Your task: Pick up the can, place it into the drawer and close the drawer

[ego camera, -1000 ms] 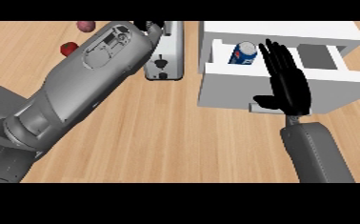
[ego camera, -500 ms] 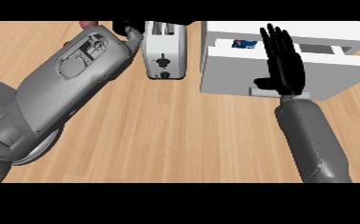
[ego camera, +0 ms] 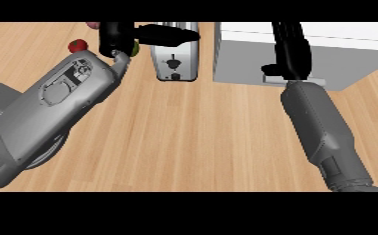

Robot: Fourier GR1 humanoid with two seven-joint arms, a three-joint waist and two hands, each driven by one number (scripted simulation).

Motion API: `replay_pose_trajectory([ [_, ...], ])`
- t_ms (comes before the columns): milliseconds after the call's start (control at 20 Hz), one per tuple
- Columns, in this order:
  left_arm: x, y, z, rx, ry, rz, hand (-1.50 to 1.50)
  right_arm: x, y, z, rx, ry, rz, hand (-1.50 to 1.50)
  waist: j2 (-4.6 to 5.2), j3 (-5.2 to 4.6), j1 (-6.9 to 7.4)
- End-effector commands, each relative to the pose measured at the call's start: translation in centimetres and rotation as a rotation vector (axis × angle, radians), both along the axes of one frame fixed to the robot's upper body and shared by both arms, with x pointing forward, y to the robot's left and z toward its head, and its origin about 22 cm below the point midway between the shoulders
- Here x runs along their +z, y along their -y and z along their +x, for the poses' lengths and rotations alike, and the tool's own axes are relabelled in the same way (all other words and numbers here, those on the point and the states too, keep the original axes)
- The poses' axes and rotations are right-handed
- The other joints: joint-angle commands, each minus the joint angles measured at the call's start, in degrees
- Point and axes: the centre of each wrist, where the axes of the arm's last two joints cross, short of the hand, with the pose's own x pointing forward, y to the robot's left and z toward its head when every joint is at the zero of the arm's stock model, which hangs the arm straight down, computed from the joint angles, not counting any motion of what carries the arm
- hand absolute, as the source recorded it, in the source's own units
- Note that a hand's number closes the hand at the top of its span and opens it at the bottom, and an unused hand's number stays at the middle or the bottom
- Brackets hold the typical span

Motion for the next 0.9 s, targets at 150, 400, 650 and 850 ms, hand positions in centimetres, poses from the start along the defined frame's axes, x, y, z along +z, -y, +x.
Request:
replay_pose_trajectory([
  [150, -1.5, -1.6, -2.2, -0.026, -0.007, 0.0, -1.5, 1.0, -1.3, 1.9, -0.012, -0.005, 0.009, -1.5, 0.47, 0.43, 0.52],
  [400, -1.2, -2.8, -2.3, -0.02, -0.015, 0.007, -1.5, 3.2, -1.2, 3.1, -0.013, -0.005, 0.026, -1.5, 0.84, 0.46, 0.42],
  [650, -1.6, -3.2, -2.1, -0.014, -0.006, 0.009, -1.5, 5.1, -2.7, 4.0, -0.019, 0.036, 0.058, -1.5, 1.45, 0.46, 0.77],
  [850, -1.9, -3.0, -3.5, -0.037, 0.013, 0.011, -1.5, 5.8, -3.1, 4.4, 0.027, -0.003, 0.056, -1.5, 1.21, 0.48, 1.63],
])
